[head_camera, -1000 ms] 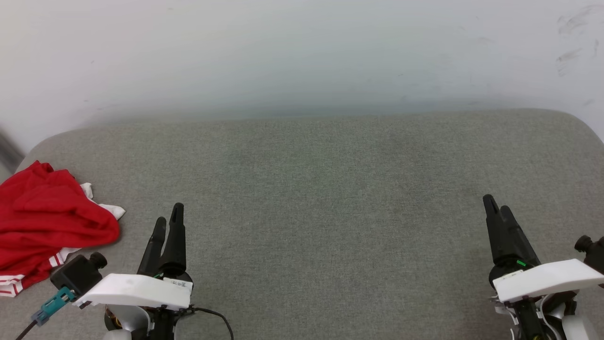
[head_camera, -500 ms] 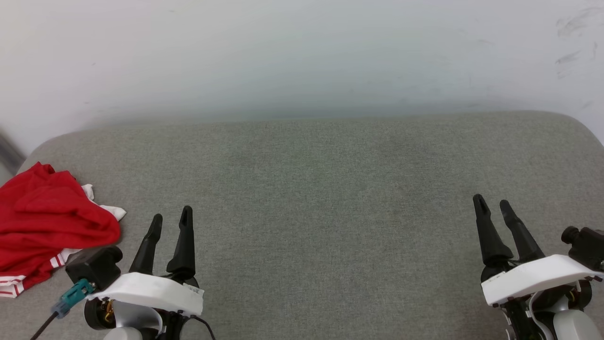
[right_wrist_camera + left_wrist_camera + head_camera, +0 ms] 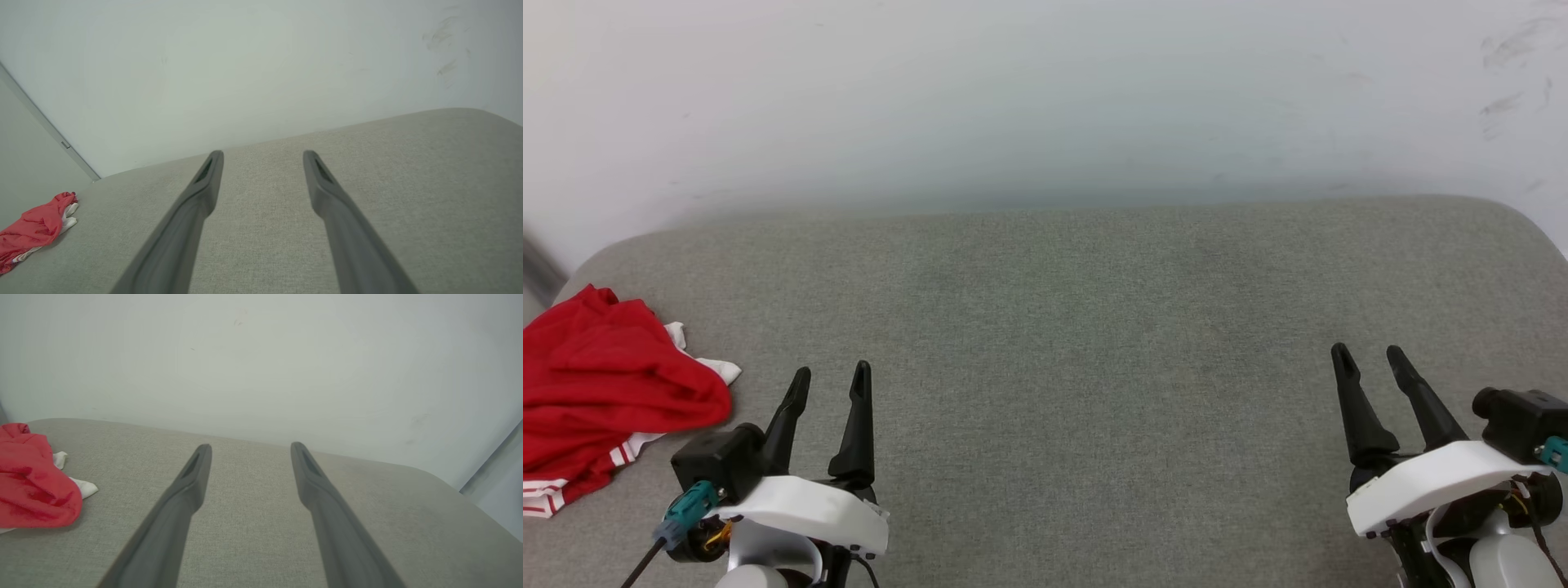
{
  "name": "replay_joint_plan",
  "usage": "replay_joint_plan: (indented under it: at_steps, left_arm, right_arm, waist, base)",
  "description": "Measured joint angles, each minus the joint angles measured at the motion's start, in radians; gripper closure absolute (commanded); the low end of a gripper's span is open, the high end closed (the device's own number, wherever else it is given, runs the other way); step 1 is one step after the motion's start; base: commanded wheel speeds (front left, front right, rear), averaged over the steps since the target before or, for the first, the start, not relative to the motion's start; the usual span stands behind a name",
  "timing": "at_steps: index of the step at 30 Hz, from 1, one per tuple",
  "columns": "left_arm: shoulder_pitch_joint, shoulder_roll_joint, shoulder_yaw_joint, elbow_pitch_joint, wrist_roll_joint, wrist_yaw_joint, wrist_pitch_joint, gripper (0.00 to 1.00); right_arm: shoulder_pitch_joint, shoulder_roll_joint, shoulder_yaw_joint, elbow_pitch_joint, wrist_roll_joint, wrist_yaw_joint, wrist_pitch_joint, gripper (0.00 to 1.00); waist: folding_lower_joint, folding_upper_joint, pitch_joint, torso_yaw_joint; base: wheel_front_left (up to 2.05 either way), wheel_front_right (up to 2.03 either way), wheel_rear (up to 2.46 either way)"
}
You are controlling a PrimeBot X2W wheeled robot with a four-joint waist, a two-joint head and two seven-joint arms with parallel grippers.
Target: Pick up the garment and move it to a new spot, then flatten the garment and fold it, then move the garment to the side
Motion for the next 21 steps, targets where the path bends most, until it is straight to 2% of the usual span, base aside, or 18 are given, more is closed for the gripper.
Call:
replay_joint_plan:
  at_steps: [21]
  left_arm:
    - [0.005, 0.004, -0.007, 0.031, 0.156, 0.028, -0.045, 0.00]
  right_arm:
    - [0.000, 0.013, 0.012, -0.021, -0.214, 0.000, -0.018, 0.00]
  waist:
    - [0.0000, 0.0000, -0.007, -0.012]
  base:
    - [0.00, 0.00, 0.00]
